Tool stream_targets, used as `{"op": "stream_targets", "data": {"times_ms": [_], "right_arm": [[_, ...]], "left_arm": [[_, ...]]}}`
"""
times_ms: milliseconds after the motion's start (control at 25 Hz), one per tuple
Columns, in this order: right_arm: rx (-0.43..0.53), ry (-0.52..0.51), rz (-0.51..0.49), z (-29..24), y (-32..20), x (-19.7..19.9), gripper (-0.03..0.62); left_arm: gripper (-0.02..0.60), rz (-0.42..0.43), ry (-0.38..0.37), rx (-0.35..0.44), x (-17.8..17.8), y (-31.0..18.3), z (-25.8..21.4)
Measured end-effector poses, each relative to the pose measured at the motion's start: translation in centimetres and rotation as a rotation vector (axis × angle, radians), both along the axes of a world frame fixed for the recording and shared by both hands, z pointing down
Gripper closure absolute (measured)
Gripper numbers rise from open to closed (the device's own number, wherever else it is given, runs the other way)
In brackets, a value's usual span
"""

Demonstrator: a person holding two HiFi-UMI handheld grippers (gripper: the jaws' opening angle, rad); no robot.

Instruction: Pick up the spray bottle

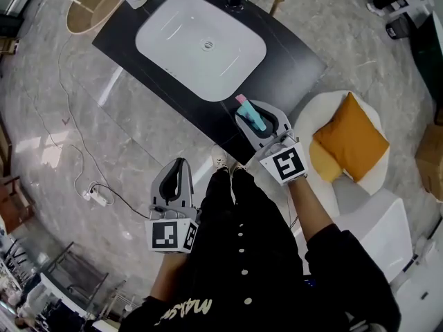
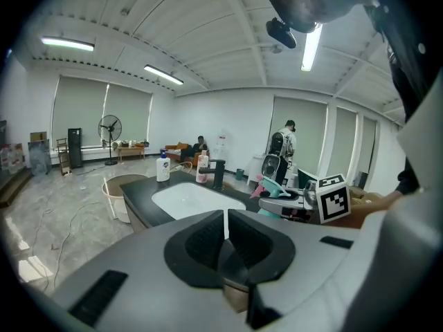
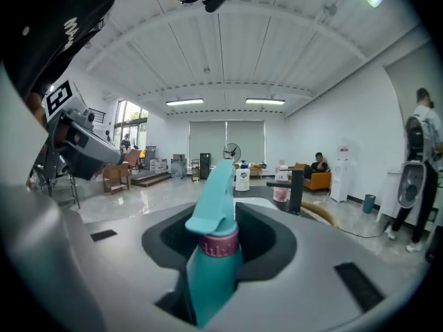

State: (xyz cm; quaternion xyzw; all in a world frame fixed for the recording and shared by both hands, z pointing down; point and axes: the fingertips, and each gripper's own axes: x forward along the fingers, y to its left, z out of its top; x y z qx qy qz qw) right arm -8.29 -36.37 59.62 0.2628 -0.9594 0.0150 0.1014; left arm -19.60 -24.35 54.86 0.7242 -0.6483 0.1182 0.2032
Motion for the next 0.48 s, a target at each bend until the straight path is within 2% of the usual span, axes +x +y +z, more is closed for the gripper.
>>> {"op": "stream_targets", "data": {"times_ms": [360, 480], "right_arm": [[0.026, 0.000, 0.123, -8.7, -1.0, 3.3, 0.465], [0.068, -0.021, 0.163, -12.2, -1.1, 4.5, 0.465]], "left_arm": [[0.554, 0.065, -0.005, 0.145, 1.7, -3.7, -5.6], [0.554, 0.097, -0.004, 0.190, 2.6, -4.7, -7.4]]}}
